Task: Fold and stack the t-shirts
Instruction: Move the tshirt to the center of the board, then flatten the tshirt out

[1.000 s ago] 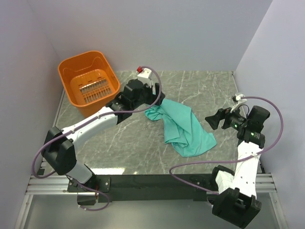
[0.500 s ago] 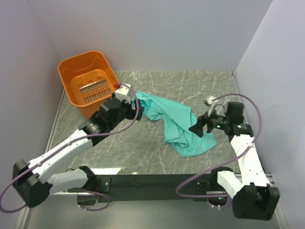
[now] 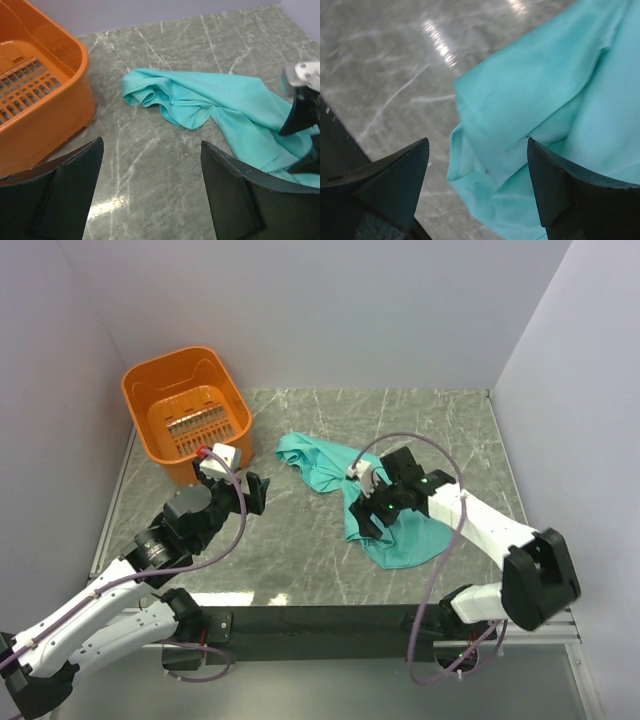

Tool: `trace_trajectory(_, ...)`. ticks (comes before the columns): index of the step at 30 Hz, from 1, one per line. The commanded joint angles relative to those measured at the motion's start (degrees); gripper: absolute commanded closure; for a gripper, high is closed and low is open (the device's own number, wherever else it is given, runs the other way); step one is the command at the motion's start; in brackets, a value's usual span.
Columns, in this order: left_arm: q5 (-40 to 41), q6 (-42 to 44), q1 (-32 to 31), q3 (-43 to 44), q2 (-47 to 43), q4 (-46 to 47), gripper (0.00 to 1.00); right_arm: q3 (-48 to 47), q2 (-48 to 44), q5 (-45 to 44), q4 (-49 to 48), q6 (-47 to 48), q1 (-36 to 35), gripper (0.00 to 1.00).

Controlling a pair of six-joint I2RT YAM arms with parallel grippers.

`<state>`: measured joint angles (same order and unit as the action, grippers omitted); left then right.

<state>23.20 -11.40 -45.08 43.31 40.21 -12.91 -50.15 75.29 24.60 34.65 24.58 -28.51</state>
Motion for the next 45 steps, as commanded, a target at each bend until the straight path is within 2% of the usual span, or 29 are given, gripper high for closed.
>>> trace_trajectory(1, 4.8, 2.2, -2.2, -0.5, -0.4, -0.8, 0.16, -5.6, 5.1, -6.8, -4.5, -9.7, 0.0, 0.15)
trace_trajectory(6, 9.7, 3.3, -6.1, -0.2, 0.3, -3.5, 0.16, -4.8, 8.2, -6.5, -6.6, -16.0, 0.3, 0.17)
trace_trajectory(9, 9.9, 3.3, -6.2, 0.1, 0.9, -4.1, 0.16, -3.1, 9.3, -7.3, -8.2, -18.2, 0.8, 0.20)
trace_trajectory(13, 9.6, 3.3, -6.2, 0.4, 1.2, -4.4, 0.17, -1.8, 10.8, -6.1, -9.0, -19.7, 2.4, 0.29)
trace_trajectory(23, 8.5, 3.2, -6.2, 0.5, 0.9, -4.4, 0.17, -2.1, 13.4, -5.4, -8.3, -19.7, 2.7, 0.41)
trace_trajectory(27, 8.1, 3.0, -6.2, 0.5, 0.6, -4.3, 0.17, -2.2, 13.2, -5.4, -8.0, -19.7, 2.6, 0.53)
trace_trajectory(28, 7.9, 3.0, -6.2, 0.5, 0.5, -4.3, 0.17, -2.1, 13.0, -5.4, -8.1, -19.6, 2.6, 0.60)
trace_trajectory(30, 7.5, 3.0, -6.2, 0.4, 0.4, -4.1, 0.17, -2.1, 12.5, -5.4, -8.0, -19.2, 2.9, 0.67)
trace_trajectory(31, 7.4, 3.0, -6.2, 0.4, 0.3, -4.1, 0.17, -2.2, 12.1, -5.4, -8.0, -18.9, 3.0, 0.78)
trace_trajectory(33, 7.2, 3.0, -6.2, 0.4, 0.2, -4.1, 0.17, -2.9, 11.4, -5.5, -7.5, -17.6, 3.0, 0.89)
trace_trajectory(34, 7.1, 3.0, -6.2, 0.4, 0.2, -4.1, 0.17, -3.4, 10.4, -5.4, -7.2, -16.7, 3.1, 0.98)
trace_trajectory(35, 7.1, 3.0, -6.2, 0.4, 0.3, -4.1, 0.17, -4.7, 9.9, -5.3, -5.9, -14.8, 3.1, 1.00)
trace_trajectory(38, 6.6, 3.1, -6.2, 0.2, 0.2, -3.9, 0.17, -9.2, 7.2, -4.1, 0.0, -7.3, 3.6, 1.00)
trace_trajectory(41, 5.8, 3.3, -6.2, 0.0, 0.0, -3.6, 0.17, -13.6, 2.9, 1.3, 6.4, 0.5, 5.8, 1.00)
trace_trajectory(45, 2.8, 4.5, -6.2, -0.4, -0.7, -2.8, 0.18, -18.5, -5.2, 1.2, 10.6, 6.7, 7.2, 1.00)
